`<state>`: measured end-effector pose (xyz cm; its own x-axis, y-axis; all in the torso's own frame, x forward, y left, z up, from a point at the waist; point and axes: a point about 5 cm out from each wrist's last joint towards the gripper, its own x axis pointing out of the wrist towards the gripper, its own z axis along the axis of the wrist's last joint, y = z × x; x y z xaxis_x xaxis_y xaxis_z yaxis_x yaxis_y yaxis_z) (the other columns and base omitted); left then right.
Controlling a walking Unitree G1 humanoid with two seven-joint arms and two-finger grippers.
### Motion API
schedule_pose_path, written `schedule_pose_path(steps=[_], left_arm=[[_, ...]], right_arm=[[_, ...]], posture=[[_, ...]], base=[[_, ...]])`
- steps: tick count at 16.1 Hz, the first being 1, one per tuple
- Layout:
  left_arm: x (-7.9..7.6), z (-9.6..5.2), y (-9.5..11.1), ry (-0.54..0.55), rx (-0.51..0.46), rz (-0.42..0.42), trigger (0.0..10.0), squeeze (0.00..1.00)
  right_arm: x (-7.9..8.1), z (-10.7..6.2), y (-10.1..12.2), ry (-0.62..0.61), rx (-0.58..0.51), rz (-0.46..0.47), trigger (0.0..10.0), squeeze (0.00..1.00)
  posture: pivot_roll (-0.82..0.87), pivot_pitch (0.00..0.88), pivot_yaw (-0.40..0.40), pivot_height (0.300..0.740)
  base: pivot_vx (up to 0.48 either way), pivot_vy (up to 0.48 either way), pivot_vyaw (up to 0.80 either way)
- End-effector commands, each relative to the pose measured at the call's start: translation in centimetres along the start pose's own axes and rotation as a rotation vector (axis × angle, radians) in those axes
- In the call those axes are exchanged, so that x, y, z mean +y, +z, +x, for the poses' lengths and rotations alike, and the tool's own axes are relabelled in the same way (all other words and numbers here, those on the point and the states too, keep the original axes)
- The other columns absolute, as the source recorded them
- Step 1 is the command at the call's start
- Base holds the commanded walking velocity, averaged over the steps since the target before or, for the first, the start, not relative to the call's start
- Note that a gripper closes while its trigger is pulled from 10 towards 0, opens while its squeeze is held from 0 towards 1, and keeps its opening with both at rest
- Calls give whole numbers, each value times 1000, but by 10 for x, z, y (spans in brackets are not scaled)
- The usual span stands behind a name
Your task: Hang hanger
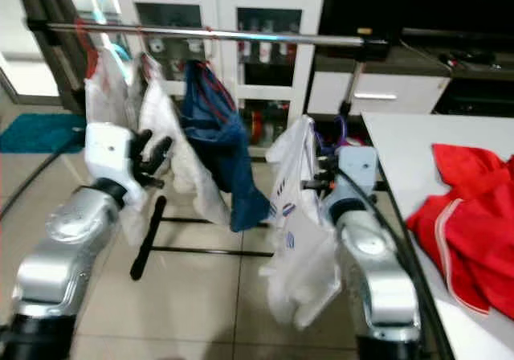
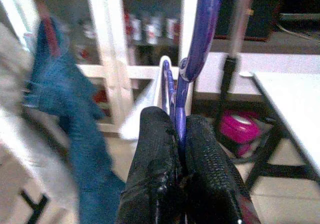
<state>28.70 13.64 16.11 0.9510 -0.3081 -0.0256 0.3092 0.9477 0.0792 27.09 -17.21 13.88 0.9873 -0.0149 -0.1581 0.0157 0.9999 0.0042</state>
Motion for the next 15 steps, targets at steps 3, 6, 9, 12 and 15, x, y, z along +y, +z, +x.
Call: schedule_pose_path(steps=[3, 6, 9, 12, 15], left_arm=[[8, 0, 8, 17, -21, 27, 10000, 0], [7, -3, 7, 19, -19, 30, 10000, 0], [7, -3, 7, 18, -19, 28, 10000, 0], [7, -2, 8, 14, -19, 29, 10000, 0], [6, -2, 8, 10, -18, 31, 10000, 0]], right_arm=[[3, 3, 11, 18, -54, -9, 10000, 0], [2, 4, 11, 22, -52, -20, 10000, 0], [2, 4, 10, 23, -43, -21, 10000, 0], [2, 4, 9, 23, -37, -27, 10000, 0], [1, 3, 8, 20, -39, -31, 10000, 0]], posture=[[91, 0, -4, 740], [96, 0, -14, 740], [96, 0, -15, 740], [95, 0, -8, 740], [95, 0, -8, 740]], base=[[372, 0, 0], [376, 0, 0], [375, 0, 0], [374, 0, -748], [376, 0, 0]])
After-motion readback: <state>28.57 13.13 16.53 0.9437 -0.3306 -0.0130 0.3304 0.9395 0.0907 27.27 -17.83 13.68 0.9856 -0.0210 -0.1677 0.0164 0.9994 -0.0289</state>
